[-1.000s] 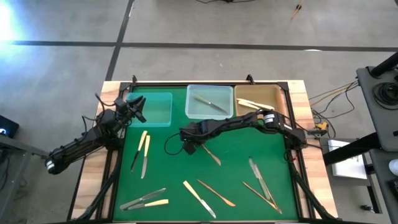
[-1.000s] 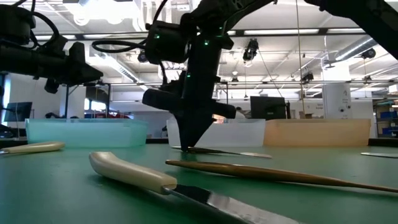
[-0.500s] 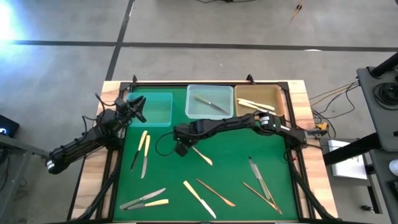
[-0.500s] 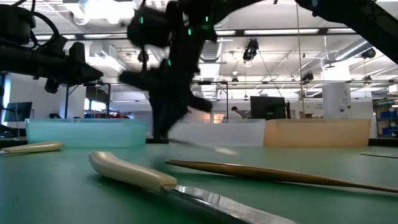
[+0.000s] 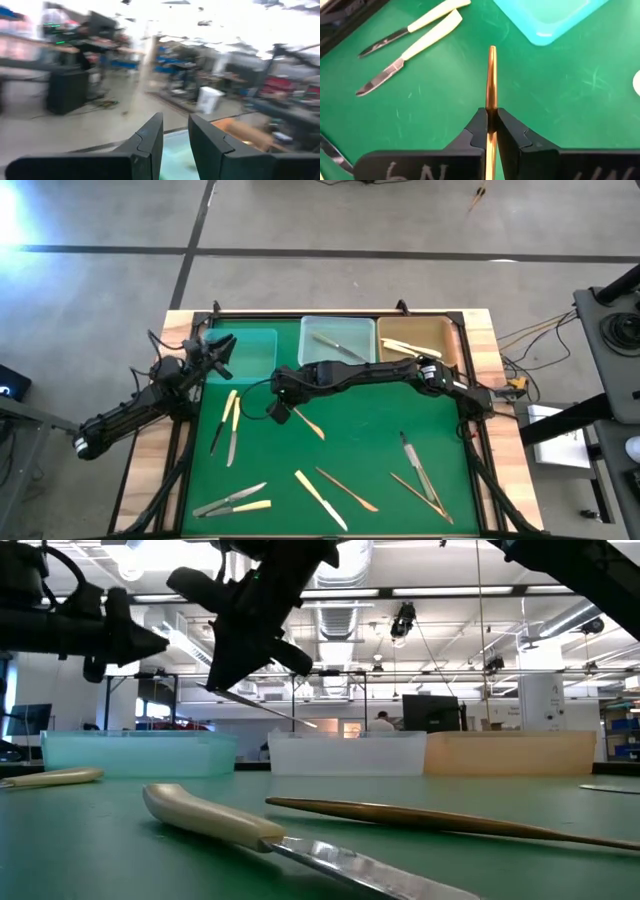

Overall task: Sort silverware by color (type)
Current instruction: Put the gold knife into the blue bin

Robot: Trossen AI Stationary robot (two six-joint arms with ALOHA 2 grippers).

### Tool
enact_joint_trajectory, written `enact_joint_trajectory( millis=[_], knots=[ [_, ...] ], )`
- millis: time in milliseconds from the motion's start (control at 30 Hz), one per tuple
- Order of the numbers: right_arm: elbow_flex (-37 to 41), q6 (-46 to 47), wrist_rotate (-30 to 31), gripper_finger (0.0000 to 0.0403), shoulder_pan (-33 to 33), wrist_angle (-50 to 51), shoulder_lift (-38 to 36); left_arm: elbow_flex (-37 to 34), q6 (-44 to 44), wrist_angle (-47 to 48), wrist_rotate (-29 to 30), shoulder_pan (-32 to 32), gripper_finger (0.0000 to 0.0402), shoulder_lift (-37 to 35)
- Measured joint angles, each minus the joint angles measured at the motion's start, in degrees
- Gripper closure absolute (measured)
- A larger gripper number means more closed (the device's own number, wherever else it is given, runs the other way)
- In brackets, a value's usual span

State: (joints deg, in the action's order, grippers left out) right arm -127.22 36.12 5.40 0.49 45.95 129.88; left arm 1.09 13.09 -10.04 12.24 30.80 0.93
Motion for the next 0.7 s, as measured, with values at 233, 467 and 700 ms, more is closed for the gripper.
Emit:
enact_joint_trajectory(
  millis=[233, 467, 700],
  knots=[
    [-0.8, -1.0, 0.1, 0.0393, -0.5, -6.0, 0.0, 0.0, 8.8, -6.1, -1.1, 0.0, 0.0326, 0.0],
    [-0.8, -2.9, 0.6, 0.0393, -2.8, -16.9, -0.1, 0.0, 17.0, -7.4, -0.8, 0.0, 0.0326, 0.0],
    [-0.8, -3.4, 0.5, 0.0393, -3.6, -17.5, -0.1, 0.0, 20.2, -10.0, -0.8, 0.1, 0.0326, 0.0]
  ],
)
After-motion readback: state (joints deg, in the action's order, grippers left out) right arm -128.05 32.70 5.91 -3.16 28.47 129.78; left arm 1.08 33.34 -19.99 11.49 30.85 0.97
